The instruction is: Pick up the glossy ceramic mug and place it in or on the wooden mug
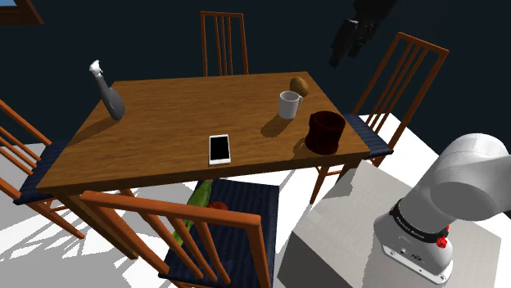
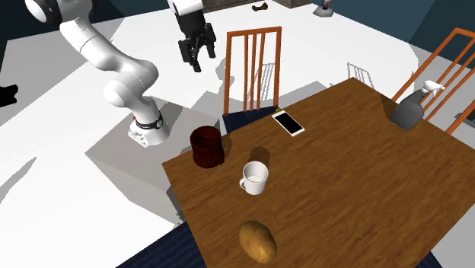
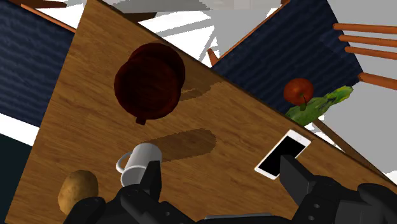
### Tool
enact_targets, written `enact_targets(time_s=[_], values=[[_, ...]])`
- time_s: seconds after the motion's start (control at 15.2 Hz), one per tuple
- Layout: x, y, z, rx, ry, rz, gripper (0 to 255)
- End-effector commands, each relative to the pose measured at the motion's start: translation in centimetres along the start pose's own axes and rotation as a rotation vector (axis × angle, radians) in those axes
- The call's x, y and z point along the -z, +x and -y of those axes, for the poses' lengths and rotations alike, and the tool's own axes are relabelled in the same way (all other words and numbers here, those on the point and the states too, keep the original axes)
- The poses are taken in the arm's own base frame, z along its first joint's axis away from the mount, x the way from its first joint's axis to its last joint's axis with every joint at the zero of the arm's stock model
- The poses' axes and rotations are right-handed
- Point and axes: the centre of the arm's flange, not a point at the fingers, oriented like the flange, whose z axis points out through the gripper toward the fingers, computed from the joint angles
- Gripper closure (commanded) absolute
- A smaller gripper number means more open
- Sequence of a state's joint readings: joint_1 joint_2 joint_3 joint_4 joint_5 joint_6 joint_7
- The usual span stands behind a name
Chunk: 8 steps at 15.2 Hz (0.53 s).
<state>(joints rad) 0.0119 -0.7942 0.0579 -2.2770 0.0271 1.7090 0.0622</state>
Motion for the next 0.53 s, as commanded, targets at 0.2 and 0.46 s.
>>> enact_targets(time_s=[0.2,0.46], values=[[-3.1,2.5,-1.0,0.0,-0.005,0.019,0],[-7.3,5.7,-2.3,0.0,-0.012,0.044,0]])
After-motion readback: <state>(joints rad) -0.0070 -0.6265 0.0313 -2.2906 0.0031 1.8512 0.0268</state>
